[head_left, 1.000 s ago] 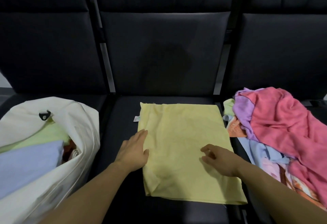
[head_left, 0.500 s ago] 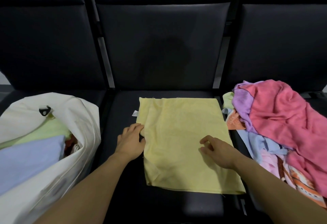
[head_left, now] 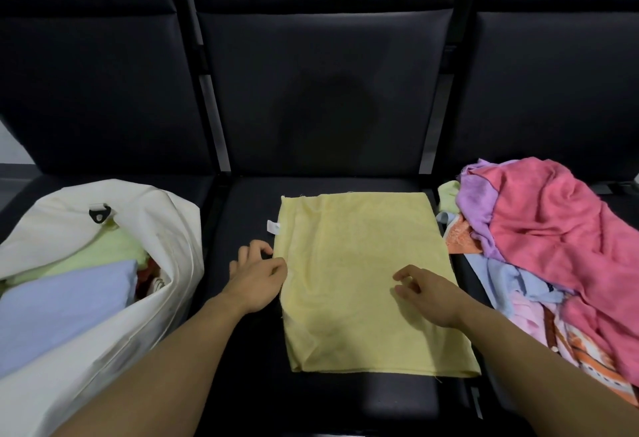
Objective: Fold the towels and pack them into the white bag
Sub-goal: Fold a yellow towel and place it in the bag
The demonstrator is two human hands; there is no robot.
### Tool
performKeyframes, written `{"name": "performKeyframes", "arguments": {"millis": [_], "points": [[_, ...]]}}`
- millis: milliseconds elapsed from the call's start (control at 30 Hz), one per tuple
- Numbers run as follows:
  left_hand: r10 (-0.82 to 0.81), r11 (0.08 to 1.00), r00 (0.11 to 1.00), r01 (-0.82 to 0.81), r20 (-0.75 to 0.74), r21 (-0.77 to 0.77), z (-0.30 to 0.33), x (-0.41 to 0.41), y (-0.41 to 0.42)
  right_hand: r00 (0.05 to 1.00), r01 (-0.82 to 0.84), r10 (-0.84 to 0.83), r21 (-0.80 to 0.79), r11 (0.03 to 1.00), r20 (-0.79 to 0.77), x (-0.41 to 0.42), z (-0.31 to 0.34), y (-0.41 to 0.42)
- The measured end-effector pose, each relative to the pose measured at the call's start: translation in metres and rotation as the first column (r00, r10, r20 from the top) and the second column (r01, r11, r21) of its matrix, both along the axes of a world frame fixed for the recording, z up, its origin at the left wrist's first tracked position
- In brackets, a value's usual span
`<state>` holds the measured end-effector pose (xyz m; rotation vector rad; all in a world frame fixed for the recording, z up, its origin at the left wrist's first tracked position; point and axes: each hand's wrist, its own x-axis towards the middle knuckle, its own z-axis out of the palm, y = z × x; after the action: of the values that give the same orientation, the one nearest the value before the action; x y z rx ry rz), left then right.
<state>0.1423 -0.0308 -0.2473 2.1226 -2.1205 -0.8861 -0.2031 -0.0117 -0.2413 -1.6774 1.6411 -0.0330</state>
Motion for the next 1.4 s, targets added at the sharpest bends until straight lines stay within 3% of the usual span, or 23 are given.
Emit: {"name": "performKeyframes", "arguments": {"millis": [200, 400, 633, 833, 1033, 1167, 1233, 1400], "points": [[-0.24, 0.966, 0.964, 0.249, -0.117, 0.069, 0.012, 0.006, 0.007, 1.0, 0.005, -0.005, 0.005, 1.0, 0.008, 0.001, 0.001, 0.0], [-0.311, 0.948, 0.948, 0.314, -0.059, 0.044, 0.007, 0.01, 0.009, 1.0, -0.009, 0.009, 0.008, 1.0, 0.001, 0.001, 0.003, 0.0], [-0.256, 0.931, 0.966, 0.242, 0.017, 0.274, 0.014, 0.017, 0.023, 1.0, -0.014, 0.014, 0.029, 0.999, -0.004, 0.002, 0.005, 0.002], [-0.236, 0.948, 0.959, 0.192, 0.157, 0.255, 0.023, 0.021, 0.035, 1.0, -0.011, 0.012, 0.04, 0.999, -0.017, 0.005, 0.006, 0.004], [-0.238, 0.971, 0.961, 0.229, 0.142, 0.075, 0.023, 0.008, 0.038, 0.999, 0.001, 0.001, 0.03, 1.0, -0.046, 0.015, 0.013, 0.009], [-0.262, 0.965, 0.962, 0.263, -0.073, 0.005, 0.023, -0.001, 0.041, 0.999, 0.011, -0.009, 0.041, 0.999, -0.032, 0.016, 0.015, 0.011], [-0.354, 0.932, 0.927, 0.36, -0.128, 0.031, 0.024, -0.009, 0.047, 0.999, 0.014, -0.013, 0.044, 0.999, -0.03, 0.015, 0.015, 0.013], [-0.481, 0.875, 0.876, 0.476, 0.042, 0.084, 0.017, -0.017, 0.052, 0.999, 0.028, -0.027, 0.055, 0.998, -0.019, 0.014, 0.014, 0.015]]}}
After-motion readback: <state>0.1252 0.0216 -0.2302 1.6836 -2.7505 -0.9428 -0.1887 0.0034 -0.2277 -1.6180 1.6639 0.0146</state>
